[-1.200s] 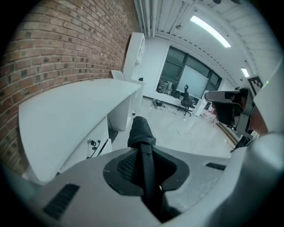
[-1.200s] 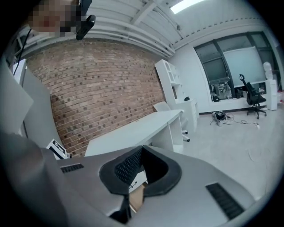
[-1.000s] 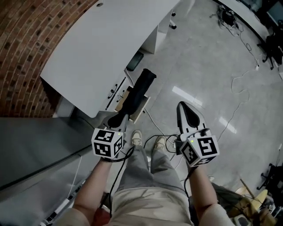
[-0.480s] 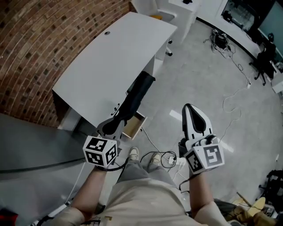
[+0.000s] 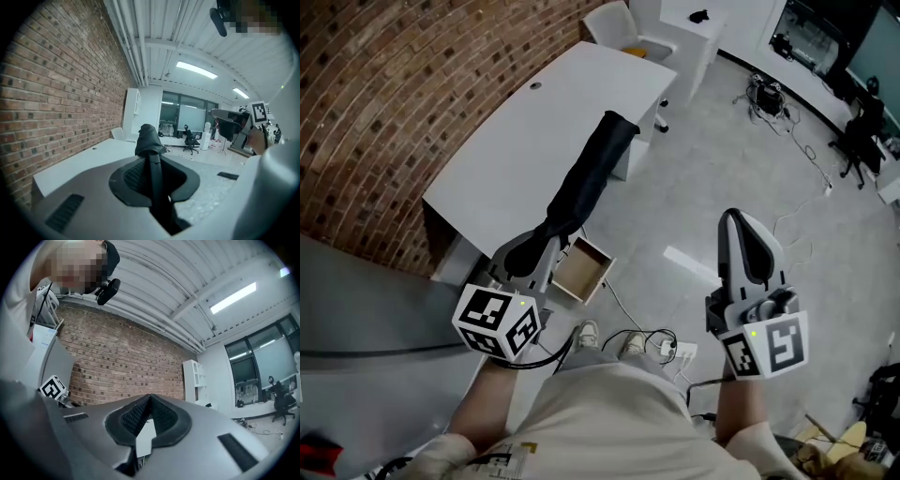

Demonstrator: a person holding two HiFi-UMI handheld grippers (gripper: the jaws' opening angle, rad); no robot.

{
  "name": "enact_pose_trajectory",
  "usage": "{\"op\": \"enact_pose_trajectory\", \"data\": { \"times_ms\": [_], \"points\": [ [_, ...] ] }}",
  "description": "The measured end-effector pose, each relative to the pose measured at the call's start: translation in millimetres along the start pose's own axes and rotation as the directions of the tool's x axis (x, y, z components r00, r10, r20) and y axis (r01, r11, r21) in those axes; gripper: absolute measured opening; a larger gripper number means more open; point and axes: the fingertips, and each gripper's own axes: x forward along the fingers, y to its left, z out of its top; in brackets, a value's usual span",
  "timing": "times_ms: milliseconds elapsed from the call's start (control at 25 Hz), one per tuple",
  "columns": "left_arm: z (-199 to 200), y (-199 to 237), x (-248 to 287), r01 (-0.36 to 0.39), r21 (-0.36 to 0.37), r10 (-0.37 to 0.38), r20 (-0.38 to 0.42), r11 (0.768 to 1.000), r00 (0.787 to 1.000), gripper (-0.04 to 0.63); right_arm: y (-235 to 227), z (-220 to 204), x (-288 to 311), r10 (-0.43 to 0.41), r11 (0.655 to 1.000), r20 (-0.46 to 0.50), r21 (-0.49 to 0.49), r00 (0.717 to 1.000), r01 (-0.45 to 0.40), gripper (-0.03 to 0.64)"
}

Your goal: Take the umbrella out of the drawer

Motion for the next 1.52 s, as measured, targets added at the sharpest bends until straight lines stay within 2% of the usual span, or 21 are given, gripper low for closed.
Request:
{"op": "enact_pose_trajectory", "data": {
  "times_ms": [200, 400, 800, 1520],
  "points": [
    [31.3, -12.5, -16.1, 0.008, 0.049, -0.011, 0.072, 0.999, 0.997, 0.044, 1.4, 11.7, -4.2, 0.026, 1.0, 0.011, -0.014, 1.0, -0.026, 0.006],
    [40.1, -17.4, -23.3, 0.015, 0.07, -0.022, 0.101, 0.997, 0.995, 0.044, 8.0, 5.4, -1.9, 0.055, 0.998, -0.009, -0.002, 0.998, -0.055, 0.006],
    [29.3, -12.0, -21.4, 0.007, 0.058, -0.012, 0.081, 0.998, 0.997, 0.044, 29.4, -21.0, 17.1, 0.137, 0.99, -0.107, 0.006, 0.985, -0.138, 0.006],
    [28.9, -11.1, -18.1, 0.012, 0.075, -0.018, 0.076, 0.997, 0.997, 0.044, 34.6, -36.4, 22.9, 0.137, 0.991, -0.142, 0.035, 0.98, -0.133, 0.006]
  ]
}}
